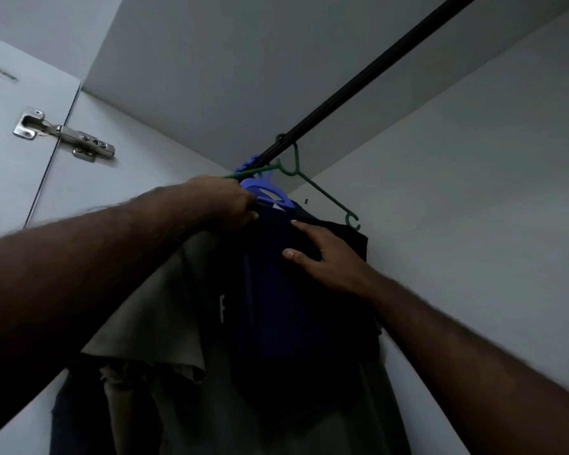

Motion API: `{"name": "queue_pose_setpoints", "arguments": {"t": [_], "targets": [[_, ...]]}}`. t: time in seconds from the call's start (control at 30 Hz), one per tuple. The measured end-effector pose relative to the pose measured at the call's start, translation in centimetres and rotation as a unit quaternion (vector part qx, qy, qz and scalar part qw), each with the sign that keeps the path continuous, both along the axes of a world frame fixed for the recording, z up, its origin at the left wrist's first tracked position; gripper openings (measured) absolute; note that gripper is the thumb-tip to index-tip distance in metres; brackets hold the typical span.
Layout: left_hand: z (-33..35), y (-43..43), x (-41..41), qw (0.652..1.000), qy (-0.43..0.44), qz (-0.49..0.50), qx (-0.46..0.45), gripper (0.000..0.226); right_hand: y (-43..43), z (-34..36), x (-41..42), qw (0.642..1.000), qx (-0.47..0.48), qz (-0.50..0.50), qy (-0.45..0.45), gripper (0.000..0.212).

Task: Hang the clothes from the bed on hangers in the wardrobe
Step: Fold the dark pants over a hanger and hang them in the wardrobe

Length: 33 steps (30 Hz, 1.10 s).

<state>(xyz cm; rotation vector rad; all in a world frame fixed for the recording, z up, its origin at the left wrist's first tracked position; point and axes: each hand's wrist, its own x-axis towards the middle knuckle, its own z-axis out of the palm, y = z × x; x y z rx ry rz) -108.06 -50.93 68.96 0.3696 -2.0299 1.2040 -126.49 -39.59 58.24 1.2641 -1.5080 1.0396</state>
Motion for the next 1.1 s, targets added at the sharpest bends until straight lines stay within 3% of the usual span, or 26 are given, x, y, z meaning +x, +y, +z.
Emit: {"name": "queue_pose_setpoints", "arguments": {"t": [0.17, 0.23, 0.33, 0.5, 0.63, 0.8, 0.97, 1.1], "targets": [[0.9, -0.7, -0.8, 0.996, 0.033, -0.084, 0.018, 0.028, -0.5, 2.0, -0.7, 0.998, -0.036, -0.053, 0.013, 0.065], [1.3, -0.6, -0.7, 0.988, 0.018, -0.138, 0.061, 0.021, -0.6, 2.7, -0.8, 0.996, -0.042, -0.082, 0.018, 0.068], [1.2, -0.2, -0.3, 0.977, -0.018, -0.187, 0.099, 0.026, -0.5, 3.7, -0.9, 0.997, -0.045, -0.060, 0.005, 0.055], [0.4, -0.3, -1.0, 0.980, -0.010, -0.190, 0.059, 0.028, -0.9, 4.7, -1.2, 0.998, -0.037, -0.044, -0.022, 0.052], [0.7, -1.7, -1.2, 0.982, 0.043, -0.184, -0.014, 0.034, -1.6, 5.5, -0.7, 0.998, -0.058, -0.024, -0.011, 0.064], [1.3, -2.5, -0.4, 0.980, 0.022, -0.199, -0.006, 0.029, -2.9, 9.6, 1.6, 0.998, -0.064, -0.005, -0.001, 0.084], [1.8, -3.2, 0.0, 0.984, 0.002, -0.177, 0.020, 0.032, -4.2, 12.7, 2.9, 0.999, -0.030, -0.008, -0.010, 0.066], [1.5, -4.3, 0.1, 0.987, 0.027, -0.159, -0.011, 0.034, -4.8, 11.6, 3.0, 0.999, -0.028, -0.002, 0.016, 0.055]]}}
